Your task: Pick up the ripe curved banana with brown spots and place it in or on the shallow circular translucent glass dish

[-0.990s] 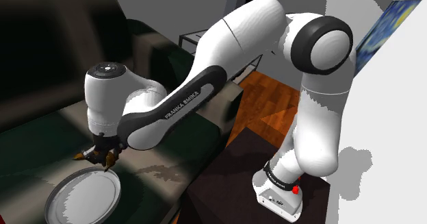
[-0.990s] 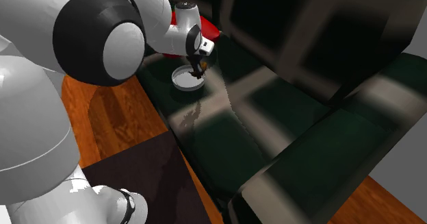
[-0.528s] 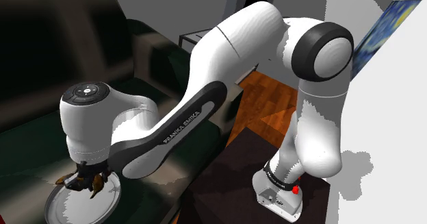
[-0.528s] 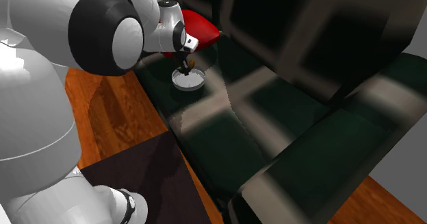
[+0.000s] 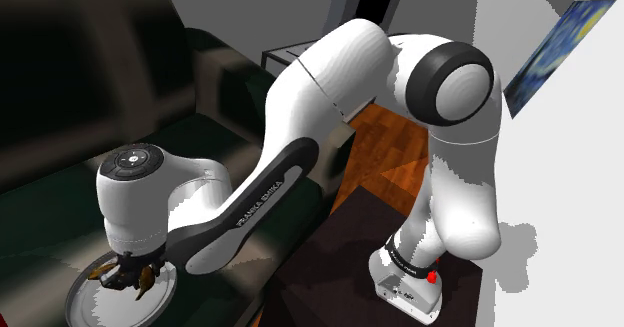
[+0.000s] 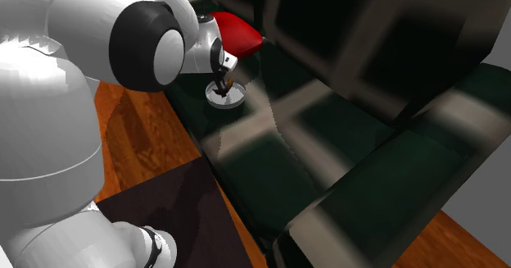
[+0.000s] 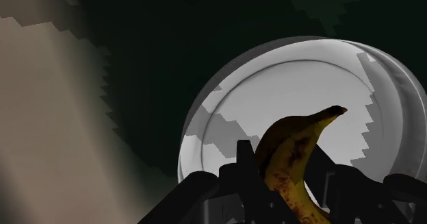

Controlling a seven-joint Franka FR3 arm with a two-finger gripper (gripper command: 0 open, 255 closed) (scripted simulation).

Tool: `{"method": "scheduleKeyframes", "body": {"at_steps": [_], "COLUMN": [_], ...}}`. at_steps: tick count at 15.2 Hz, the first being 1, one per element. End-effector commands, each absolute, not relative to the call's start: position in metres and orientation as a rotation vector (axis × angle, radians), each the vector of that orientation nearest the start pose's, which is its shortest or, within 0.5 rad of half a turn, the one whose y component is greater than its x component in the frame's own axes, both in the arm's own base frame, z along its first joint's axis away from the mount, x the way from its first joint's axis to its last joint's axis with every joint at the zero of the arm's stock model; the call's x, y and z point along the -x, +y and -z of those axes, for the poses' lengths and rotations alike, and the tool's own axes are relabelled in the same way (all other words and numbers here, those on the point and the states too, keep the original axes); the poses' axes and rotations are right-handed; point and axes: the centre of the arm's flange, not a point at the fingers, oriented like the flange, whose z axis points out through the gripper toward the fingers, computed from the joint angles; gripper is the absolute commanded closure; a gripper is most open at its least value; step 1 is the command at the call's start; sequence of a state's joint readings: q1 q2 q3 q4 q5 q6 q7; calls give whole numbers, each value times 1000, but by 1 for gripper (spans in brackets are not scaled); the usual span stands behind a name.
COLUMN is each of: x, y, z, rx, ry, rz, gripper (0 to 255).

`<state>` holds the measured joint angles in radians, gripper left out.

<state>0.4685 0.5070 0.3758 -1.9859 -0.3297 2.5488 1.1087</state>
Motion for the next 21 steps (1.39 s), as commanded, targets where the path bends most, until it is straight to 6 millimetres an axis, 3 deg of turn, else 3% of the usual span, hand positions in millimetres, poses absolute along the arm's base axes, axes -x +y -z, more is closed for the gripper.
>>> {"method": "scheduleKeyframes", "body": {"at_steps": [1,3,11,12,17,21], "x": [-416,-416,-416,-416,-416,-412], "y": [461,461,461,461,461,457], "z": [-221,-212,-212,-212,-212,-262], "rx": [3060,3060,3060,3060,3060,3060], "ry": [79,79,79,79,79,79], "rz": [119,119,119,119,119,119], "gripper": [255,255,255,0,0,0]}}
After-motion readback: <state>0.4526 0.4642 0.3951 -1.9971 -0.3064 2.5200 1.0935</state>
